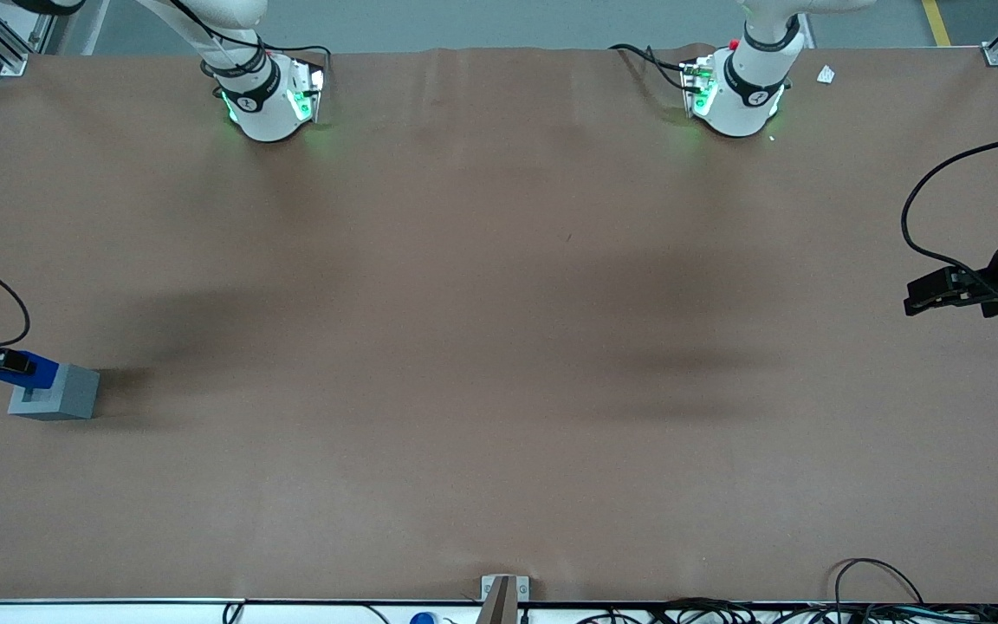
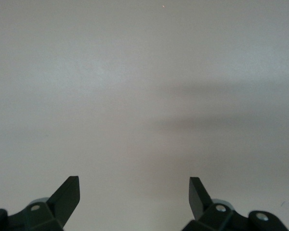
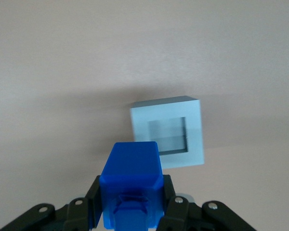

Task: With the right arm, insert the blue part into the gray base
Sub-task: 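Carry the blue block over the gray base's opening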

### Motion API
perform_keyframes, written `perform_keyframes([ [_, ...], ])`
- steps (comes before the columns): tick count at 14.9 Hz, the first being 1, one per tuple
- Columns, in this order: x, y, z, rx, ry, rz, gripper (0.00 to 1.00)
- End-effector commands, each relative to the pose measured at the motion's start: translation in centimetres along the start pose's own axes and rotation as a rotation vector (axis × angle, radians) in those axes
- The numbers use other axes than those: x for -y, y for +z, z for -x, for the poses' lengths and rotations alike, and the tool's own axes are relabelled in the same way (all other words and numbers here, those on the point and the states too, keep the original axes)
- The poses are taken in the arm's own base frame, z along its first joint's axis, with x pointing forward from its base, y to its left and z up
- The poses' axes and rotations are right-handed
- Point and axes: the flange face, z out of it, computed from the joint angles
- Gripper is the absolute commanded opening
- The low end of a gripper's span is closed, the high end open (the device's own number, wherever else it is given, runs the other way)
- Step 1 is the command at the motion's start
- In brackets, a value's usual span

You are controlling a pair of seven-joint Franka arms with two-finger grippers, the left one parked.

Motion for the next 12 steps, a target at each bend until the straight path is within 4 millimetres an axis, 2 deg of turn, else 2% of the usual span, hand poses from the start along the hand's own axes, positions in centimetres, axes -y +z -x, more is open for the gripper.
perform_keyframes([
  [1,-2.0,0.6,-1.5,-0.012,-0.001,0.008,0.03],
  [8,-2.9,1.8,-2.9,-0.018,-0.027,0.017,0.02],
  [12,-3.2,2.6,-2.6,0.008,-0.063,0.003,0.01],
])
